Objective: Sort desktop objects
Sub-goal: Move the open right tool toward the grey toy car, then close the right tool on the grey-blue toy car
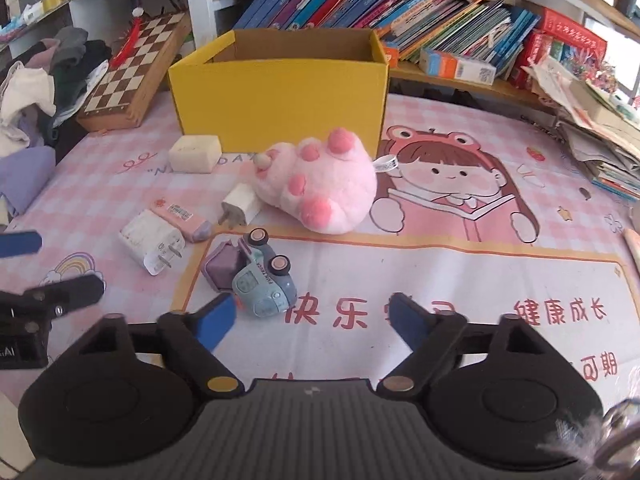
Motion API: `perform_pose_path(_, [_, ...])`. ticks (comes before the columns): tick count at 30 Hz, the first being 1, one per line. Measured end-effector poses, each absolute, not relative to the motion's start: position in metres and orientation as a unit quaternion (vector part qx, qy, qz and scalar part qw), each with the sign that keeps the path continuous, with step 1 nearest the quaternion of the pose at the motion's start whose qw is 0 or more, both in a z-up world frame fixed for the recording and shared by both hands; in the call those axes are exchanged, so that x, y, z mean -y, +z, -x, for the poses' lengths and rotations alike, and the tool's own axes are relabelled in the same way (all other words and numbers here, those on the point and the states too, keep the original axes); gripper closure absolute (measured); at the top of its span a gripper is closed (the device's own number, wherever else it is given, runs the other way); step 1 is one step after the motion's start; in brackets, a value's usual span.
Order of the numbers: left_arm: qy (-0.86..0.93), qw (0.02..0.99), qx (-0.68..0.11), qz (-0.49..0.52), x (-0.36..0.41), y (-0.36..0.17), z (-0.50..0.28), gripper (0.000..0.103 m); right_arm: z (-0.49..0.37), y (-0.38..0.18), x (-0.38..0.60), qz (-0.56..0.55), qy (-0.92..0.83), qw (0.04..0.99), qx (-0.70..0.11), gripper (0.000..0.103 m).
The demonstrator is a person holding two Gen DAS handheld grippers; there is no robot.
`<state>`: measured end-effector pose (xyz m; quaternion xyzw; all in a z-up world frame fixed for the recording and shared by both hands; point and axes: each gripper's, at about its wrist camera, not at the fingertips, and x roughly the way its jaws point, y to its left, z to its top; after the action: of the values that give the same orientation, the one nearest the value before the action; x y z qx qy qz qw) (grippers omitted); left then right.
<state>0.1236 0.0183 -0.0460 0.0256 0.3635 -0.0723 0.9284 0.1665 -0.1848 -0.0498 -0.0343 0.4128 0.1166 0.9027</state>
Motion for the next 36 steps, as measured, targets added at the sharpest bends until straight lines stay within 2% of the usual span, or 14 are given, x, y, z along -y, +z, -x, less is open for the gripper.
perform_pose_path(6, [-0.064, 0.925, -0.373, -0.025, -0.015, -0.051, -0.131, 0.008, -0.178, -0.054, 0.180, 0.041, 0.146, 0.892, -0.426, 0.031])
perform_pose_path(11, [-0.056, 0.920, -0.386, -0.025, -0.013, -0.055, -0.136, 0.008, -0.190, -0.062, 0.171, 0.055, 0.173, 0.878, -0.442, 0.045])
perform_pose_path(19, [-0.040, 0.917, -0.396, -0.027, -0.010, -0.059, -0.142, 0.008, -0.211, -0.072, 0.162, 0.071, 0.199, 0.864, -0.457, 0.051])
perform_pose_path(23, [-0.035, 0.915, -0.401, -0.022, -0.008, -0.062, -0.147, 0.008, -0.217, -0.077, 0.161, 0.080, 0.211, 0.855, -0.468, 0.062])
perform_pose_path(36, [-0.018, 0.907, -0.419, -0.016, 0.006, -0.077, -0.173, 0.009, -0.220, -0.077, 0.194, 0.082, 0.200, 0.857, -0.468, 0.062])
